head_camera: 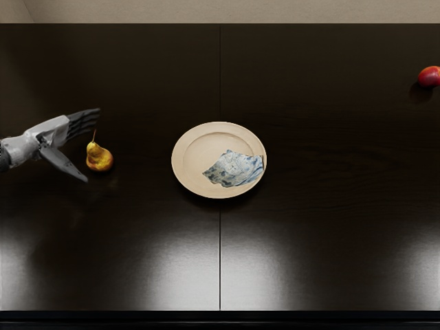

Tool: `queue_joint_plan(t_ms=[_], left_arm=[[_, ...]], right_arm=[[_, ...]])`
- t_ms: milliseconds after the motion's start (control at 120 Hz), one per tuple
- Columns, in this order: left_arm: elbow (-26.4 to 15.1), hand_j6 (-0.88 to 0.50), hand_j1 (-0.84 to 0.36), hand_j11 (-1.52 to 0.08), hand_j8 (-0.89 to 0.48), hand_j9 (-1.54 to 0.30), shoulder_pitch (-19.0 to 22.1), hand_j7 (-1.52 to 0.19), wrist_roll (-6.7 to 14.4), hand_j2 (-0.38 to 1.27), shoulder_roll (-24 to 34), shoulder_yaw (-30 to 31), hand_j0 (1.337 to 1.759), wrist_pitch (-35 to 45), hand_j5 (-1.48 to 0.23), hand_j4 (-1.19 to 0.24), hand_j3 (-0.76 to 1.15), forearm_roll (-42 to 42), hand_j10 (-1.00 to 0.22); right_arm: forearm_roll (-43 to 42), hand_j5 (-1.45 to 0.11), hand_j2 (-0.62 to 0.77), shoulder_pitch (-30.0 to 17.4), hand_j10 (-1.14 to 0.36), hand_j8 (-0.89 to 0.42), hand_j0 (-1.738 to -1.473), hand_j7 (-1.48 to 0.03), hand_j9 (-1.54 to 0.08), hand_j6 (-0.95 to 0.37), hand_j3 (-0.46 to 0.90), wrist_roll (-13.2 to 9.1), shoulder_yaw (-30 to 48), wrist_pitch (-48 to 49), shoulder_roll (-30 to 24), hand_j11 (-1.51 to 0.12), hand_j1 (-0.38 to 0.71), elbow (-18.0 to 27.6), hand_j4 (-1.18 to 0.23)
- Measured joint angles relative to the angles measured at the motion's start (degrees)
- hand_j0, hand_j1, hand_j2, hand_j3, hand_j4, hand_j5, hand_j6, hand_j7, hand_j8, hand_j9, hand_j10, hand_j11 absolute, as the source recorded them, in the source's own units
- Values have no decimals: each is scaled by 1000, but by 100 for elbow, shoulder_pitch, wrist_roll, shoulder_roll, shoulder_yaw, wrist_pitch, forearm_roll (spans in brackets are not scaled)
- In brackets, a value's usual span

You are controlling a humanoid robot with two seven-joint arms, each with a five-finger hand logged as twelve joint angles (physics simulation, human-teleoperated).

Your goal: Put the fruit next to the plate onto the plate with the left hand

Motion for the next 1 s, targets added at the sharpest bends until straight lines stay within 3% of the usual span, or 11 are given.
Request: queue_joint_plan(t_ms=[600, 725, 842, 1000], left_arm=[[20, -90, 250, -110, -89, -111, 109, -111, -2, 21, -285, 126, 1658, 497, -111, -89, 0, 5, -88], [-27, -208, 106, -217, -208, -268, 55, -268, -55, 45, -288, 299, 1658, 541, -268, -208, 0, 29, -201], [-45, -293, 15, -519, -293, -353, 87, -353, -115, 59, -288, 342, 1658, 554, -355, -292, 0, -12, 19], [-46, -348, -49, -655, -348, -419, 86, -419, -130, 69, -288, 372, 1658, 564, -421, -346, 0, -1, 104]], right_arm=[[0, 0, 0, -10, 0, 0, -1658, 0, 0, 0, 0, 0, 0, -5, 0, 0, -349, -2, 0], [-2, 0, 0, -10, 0, 0, -1658, 0, 0, 0, 0, 0, 0, -4, 0, 0, -349, -2, 0], [0, 0, 0, -10, 0, 0, -1658, 0, 0, 0, 0, 0, 0, -6, 0, 0, -349, -4, 0], [-1, 0, 0, -9, 0, 0, -1658, 0, 0, 0, 0, 0, 0, -3, 0, 0, -349, -6, 0]])
